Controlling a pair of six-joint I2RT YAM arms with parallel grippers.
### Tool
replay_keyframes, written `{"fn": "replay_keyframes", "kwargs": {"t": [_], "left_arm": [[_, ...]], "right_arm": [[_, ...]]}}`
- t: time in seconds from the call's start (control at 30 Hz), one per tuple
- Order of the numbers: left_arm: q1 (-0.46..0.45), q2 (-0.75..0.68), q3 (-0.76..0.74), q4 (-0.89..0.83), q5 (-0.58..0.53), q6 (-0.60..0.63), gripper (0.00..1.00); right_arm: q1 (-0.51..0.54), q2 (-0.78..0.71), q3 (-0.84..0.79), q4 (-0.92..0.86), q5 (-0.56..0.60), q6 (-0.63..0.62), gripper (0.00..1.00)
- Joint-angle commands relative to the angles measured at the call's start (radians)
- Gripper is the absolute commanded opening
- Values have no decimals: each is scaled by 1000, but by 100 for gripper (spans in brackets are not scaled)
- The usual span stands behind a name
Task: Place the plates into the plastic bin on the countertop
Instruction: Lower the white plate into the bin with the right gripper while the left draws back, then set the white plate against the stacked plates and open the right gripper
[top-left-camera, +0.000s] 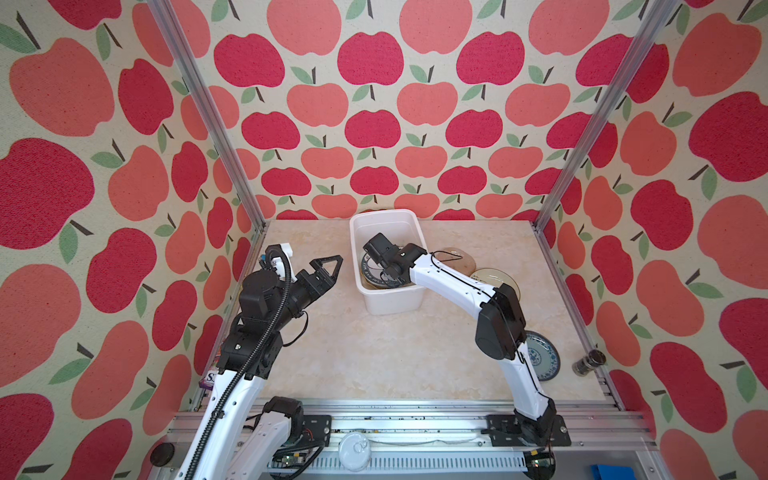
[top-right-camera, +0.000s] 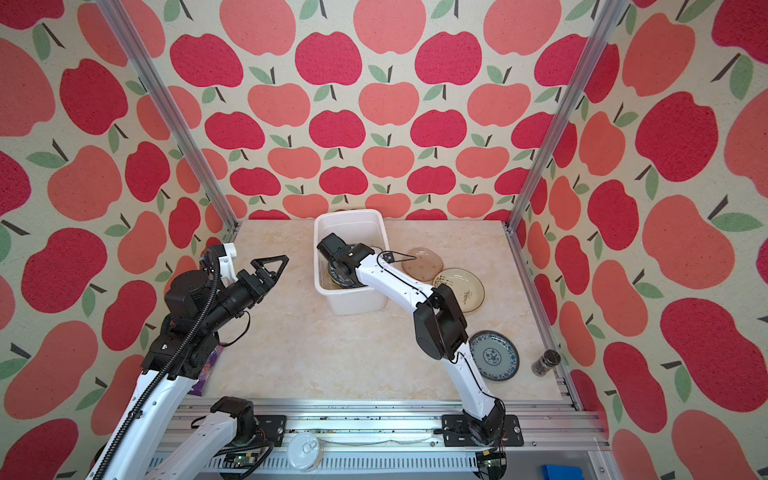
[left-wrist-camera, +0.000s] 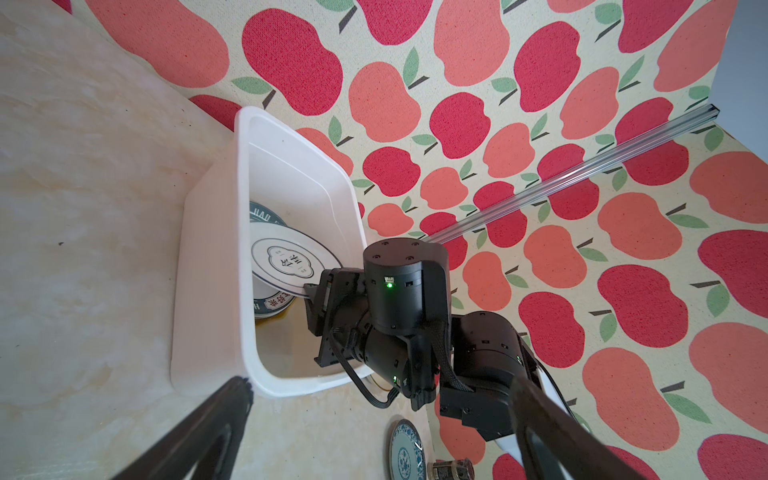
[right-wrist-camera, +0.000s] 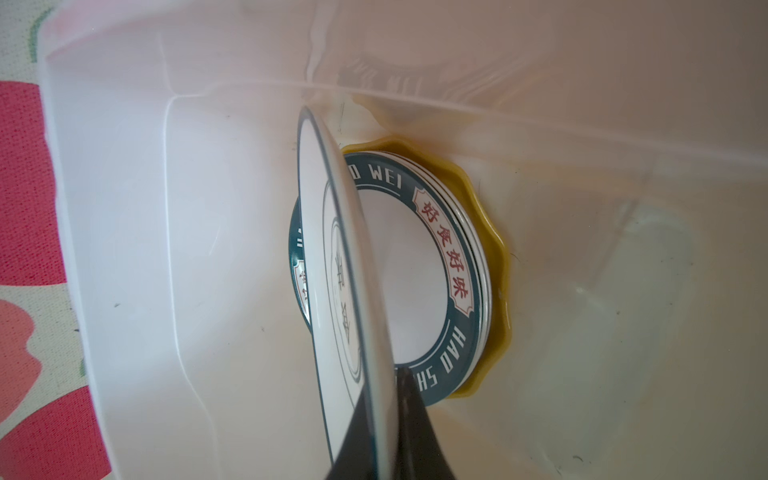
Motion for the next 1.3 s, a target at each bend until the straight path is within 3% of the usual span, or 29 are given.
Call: {"fn": "replay_keyframes", "kwargs": {"t": [0.0, 0.7, 1.27], "left_arm": [[19, -9, 3, -34, 32, 0, 99], [84, -12, 11, -63, 69, -17, 99], [146, -27, 20, -98, 112, -17, 99]], "right_arm": [[-8, 23, 8, 18, -14, 13, 4], [-18, 54, -30, 40, -66, 59, 14], [-18, 84, -24, 40, -98, 100, 34]]}}
